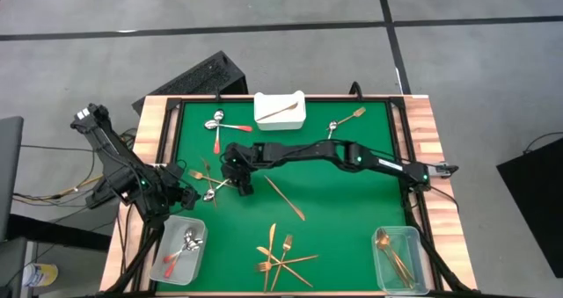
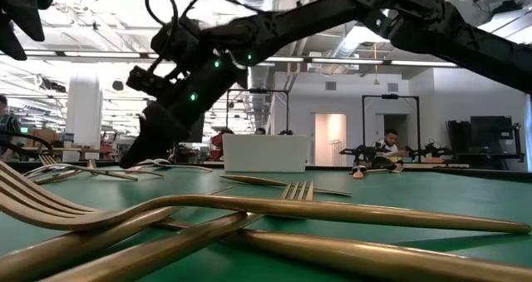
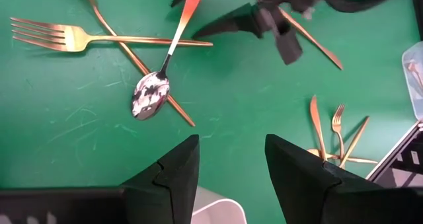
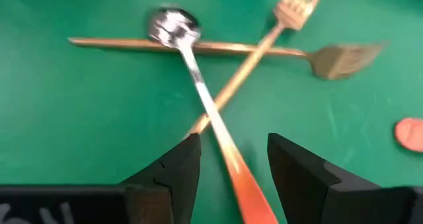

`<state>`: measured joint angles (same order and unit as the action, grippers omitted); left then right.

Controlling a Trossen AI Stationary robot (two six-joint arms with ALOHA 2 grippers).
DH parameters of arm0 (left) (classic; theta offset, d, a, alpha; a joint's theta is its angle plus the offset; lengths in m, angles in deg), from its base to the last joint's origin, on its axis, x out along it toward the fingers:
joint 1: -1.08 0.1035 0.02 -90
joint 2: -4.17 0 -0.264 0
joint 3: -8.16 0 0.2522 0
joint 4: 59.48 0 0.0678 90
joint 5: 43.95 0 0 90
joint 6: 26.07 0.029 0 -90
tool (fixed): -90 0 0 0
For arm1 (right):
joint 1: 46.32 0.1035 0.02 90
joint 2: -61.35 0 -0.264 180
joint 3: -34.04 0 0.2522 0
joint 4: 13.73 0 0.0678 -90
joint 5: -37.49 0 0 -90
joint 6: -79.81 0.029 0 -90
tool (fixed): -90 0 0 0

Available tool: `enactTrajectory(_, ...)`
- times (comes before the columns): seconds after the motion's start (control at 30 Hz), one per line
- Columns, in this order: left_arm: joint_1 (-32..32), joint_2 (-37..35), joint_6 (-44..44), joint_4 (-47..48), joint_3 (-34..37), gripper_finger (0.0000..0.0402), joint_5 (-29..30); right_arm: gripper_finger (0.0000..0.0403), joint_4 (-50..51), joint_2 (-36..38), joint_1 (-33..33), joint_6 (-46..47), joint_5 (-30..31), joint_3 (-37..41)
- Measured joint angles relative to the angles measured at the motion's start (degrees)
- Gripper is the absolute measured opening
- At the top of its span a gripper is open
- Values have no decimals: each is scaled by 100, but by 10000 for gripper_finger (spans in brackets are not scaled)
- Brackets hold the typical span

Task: Sort silverware by color (type)
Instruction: Put the orange spoon into the gray bin

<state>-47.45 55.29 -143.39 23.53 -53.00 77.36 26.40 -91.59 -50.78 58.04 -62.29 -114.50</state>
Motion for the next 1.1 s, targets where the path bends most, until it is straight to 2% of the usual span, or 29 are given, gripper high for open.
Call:
enactTrajectory(0.23, 0, 2, 0, 128, 0, 160, 2, 155, 465, -112, -170, 507, -116, -7)
enactTrajectory(0.37, 7, 2, -4, 323, 0, 160, 59, 87, 648, -89, -168, 524, -37, -16)
enactTrajectory(0.43, 63, 2, -3, 406, 0, 160, 125, 43, 870, -5, -149, 603, 176, -11)
enactTrajectory(0.5, 149, 2, 40, 470, 0, 160, 237, 17, 988, 40, -120, 833, 376, -26)
enactTrajectory(0.67, 420, -1, 297, 458, 0, 160, 493, 14, 1565, 278, -213, 1696, 215, 8)
enactTrajectory(0.77, 552, -4, 458, 416, 0, 160, 528, 12, 2062, 495, -310, 1793, -29, 30)
enactTrajectory(0.93, 683, -1, 745, 260, 0, 160, 768, 12, 2190, 930, -463, 1774, -565, 15)
enactTrajectory(1.1, 706, 2, 1061, -28, 0, 160, 1160, 11, 2015, 1306, -680, 2200, -1044, 15)
